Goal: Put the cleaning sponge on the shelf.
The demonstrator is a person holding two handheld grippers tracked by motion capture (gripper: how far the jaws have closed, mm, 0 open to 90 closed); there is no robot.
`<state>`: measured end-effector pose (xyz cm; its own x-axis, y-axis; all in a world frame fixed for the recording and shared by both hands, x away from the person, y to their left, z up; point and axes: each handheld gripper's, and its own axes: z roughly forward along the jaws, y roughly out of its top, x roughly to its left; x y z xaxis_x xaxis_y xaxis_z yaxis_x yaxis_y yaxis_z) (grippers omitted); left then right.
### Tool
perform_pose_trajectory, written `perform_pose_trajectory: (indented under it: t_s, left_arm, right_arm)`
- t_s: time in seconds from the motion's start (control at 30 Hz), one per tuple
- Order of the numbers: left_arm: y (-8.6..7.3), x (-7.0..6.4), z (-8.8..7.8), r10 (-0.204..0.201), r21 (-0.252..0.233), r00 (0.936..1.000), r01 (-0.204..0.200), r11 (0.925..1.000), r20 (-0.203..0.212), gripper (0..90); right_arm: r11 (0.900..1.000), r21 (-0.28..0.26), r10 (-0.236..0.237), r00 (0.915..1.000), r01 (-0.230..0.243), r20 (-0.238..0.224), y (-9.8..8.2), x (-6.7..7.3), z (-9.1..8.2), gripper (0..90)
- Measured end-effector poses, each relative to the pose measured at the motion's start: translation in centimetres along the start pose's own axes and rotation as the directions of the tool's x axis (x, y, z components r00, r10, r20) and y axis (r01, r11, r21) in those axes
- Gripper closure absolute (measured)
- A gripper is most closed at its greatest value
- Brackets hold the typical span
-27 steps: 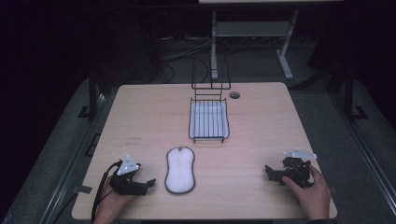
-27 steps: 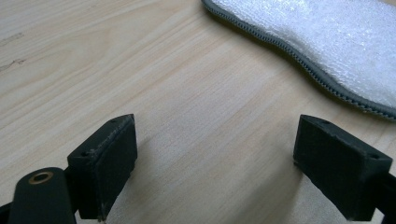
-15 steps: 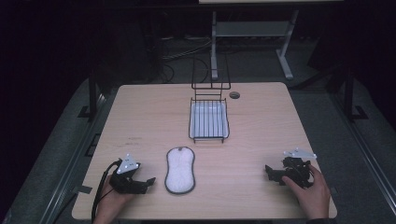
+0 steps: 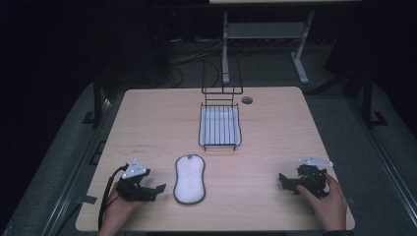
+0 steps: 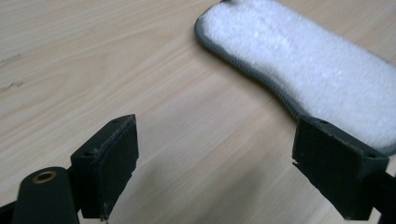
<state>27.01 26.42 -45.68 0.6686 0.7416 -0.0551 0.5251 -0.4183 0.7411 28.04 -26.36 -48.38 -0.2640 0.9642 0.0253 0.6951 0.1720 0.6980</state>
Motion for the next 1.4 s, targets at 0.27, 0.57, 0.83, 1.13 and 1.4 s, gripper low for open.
perform_pose_trajectory:
  t_s: [0.27, 0.57, 0.83, 1.13, 1.4]
  left_arm:
    - [1.9, -1.6, 0.3, 0.038, -0.024, 0.9967, -0.036, 0.9991, 0.071, 24.8]
    - [3.6, -3.1, 0.6, 0.081, -0.048, 0.9824, -0.074, 0.9961, 0.168, 66.4]
    - [4.7, -4.5, 1.5, 0.110, -0.028, 0.9647, -0.106, 0.9940, 0.239, 89.6]
    - [6.0, -6.3, 3.5, 0.142, -0.019, 0.9478, -0.143, 0.9896, 0.286, 89.8]
    - [6.9, -7.8, 5.8, 0.163, -0.004, 0.9361, -0.170, 0.9855, 0.312, 89.7]
  right_arm:
    - [1.000, 0.000, -0.002, 1.0000, 0.002, 0.000, 0.0, 0.0, 0.0, 0.0]
    - [1.000, 0.000, -0.001, 1.0000, 0.001, 0.000, 0.0, 0.0, 0.0, 0.0]
    - [1.000, 0.002, 0.001, 1.0000, -0.001, 0.000, 0.0, 0.0, 0.0, 0.0]
    - [1.000, 0.003, 0.001, 1.0000, -0.001, 0.000, 0.1, 0.0, 0.0, 0.0]
    - [1.000, 0.003, 0.001, 1.0000, -0.001, 0.000, 0.1, 0.0, 0.0, 0.0]
